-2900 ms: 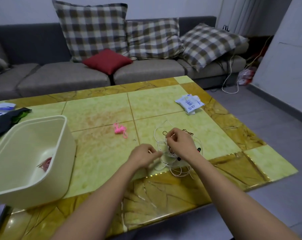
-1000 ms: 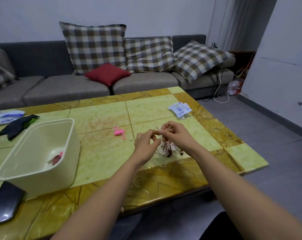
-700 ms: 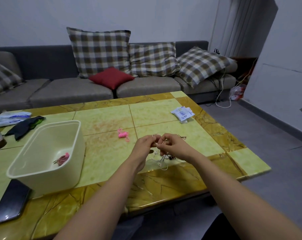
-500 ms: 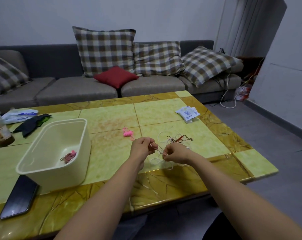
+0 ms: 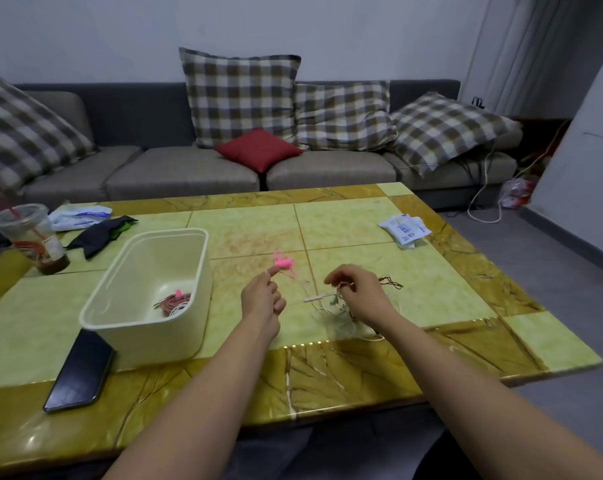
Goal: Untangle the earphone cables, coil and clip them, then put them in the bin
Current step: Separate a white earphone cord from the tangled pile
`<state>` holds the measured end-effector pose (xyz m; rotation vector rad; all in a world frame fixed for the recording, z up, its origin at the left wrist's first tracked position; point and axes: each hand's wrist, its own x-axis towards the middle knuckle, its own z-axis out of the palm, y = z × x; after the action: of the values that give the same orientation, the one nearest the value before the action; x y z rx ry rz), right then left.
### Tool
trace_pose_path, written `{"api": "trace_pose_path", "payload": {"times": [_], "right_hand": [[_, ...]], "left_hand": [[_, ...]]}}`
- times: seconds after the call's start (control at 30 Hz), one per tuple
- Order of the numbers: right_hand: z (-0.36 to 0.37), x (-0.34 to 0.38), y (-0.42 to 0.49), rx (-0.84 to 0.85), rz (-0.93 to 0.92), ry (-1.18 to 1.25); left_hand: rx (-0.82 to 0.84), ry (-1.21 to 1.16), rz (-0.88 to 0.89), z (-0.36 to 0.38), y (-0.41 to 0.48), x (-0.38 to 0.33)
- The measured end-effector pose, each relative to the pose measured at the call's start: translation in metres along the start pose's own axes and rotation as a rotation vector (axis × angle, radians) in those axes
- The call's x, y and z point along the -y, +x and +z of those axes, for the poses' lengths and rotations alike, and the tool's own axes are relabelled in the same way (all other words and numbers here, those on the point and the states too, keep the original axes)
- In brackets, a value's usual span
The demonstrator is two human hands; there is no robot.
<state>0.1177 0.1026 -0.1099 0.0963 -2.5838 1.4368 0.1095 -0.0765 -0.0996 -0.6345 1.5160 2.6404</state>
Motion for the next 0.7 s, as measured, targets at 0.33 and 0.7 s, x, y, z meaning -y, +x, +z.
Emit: {"api": "trace_pose_path", "payload": {"times": [0.33, 0.7], "right_hand": [[0.017, 0.006, 0.006, 0.240, 0.034, -0.009], [0.013, -0.012, 0.011, 0.130, 0.192, -0.182]], "left_hand": [[0.320, 0.145, -0.052, 0.000, -0.005, -0.008], [0.335, 0.114, 0.017, 0.000, -0.009, -0.015]]}}
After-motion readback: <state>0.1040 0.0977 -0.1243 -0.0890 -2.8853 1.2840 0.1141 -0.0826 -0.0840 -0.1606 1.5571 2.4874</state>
